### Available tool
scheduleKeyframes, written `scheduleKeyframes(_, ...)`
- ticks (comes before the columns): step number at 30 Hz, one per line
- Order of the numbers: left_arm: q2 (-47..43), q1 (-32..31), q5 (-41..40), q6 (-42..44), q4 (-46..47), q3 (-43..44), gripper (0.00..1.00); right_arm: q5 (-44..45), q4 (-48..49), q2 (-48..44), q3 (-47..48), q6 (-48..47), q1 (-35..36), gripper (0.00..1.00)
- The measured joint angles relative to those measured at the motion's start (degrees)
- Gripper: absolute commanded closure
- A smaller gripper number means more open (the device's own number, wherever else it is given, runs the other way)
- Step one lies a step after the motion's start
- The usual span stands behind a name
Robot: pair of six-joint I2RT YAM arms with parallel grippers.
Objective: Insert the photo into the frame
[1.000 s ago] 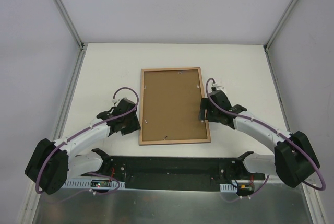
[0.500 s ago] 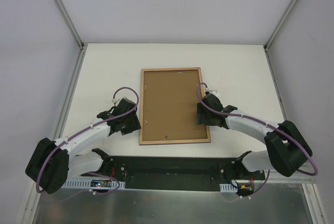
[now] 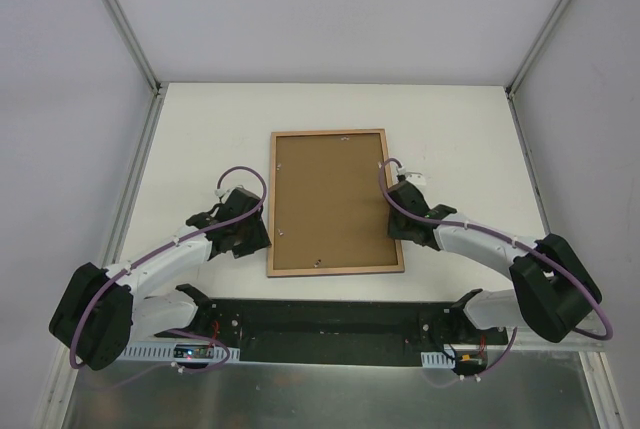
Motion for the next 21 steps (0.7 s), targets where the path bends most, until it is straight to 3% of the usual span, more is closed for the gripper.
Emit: scheduleKeyframes(21, -1.18, -0.02, -0.04, -0.42, 0.09, -0.55, 0.5, -0.07, 1.46, -1.05, -1.36, -0.02, 0.02, 0.93)
